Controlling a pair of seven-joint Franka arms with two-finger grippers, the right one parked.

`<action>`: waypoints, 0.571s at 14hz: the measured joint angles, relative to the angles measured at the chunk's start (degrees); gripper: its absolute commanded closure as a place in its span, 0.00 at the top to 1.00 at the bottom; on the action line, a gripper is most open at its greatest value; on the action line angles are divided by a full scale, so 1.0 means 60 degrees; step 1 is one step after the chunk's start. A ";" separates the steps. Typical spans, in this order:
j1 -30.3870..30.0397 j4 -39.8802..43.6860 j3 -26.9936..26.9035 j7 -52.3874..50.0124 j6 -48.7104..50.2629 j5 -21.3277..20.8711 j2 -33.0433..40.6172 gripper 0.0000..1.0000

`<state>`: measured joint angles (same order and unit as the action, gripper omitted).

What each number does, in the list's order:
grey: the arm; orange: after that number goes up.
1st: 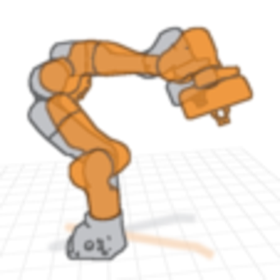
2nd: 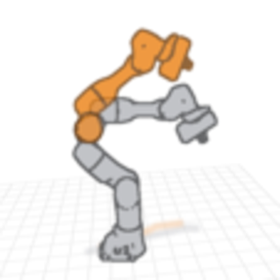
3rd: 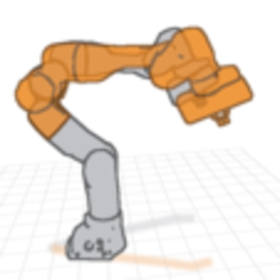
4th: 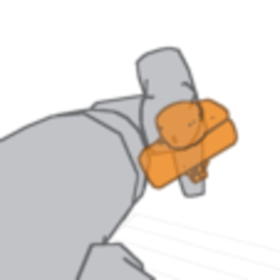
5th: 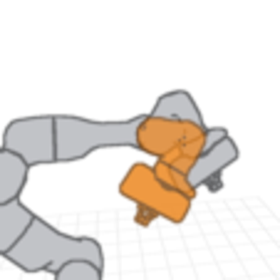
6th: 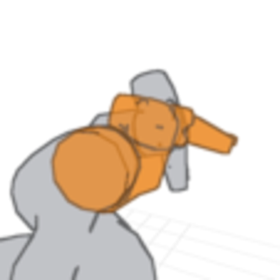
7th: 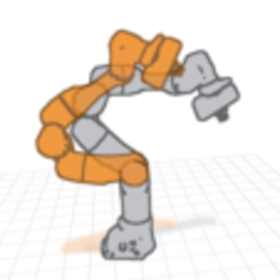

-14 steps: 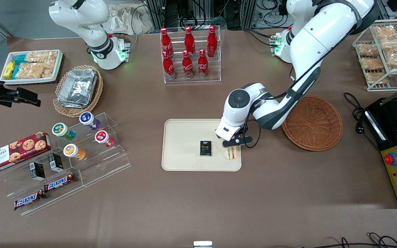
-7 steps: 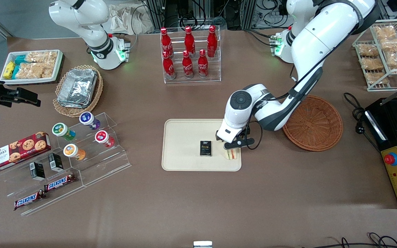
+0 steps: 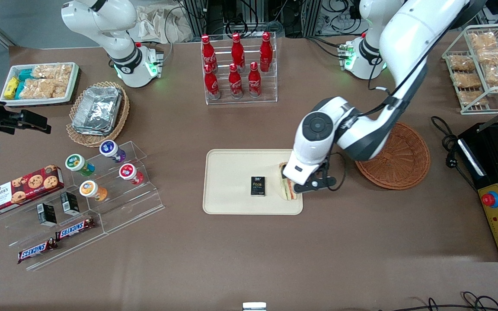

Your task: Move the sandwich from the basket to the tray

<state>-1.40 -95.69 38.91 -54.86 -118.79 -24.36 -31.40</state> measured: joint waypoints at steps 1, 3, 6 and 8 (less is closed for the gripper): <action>-0.0204 0.0228 0.0001 0.0523 0.0327 0.0231 0.0197 0.99; -0.0691 0.0563 0.0004 0.1397 0.0835 0.0546 0.0591 0.99; -0.1443 0.0738 0.0002 0.2448 0.1023 0.1111 0.1222 0.99; -0.1768 0.0753 0.0002 0.2782 0.1272 0.1326 0.1675 0.99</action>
<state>-12.01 -91.17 38.92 -38.16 -111.16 -16.40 -21.36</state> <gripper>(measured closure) 0.009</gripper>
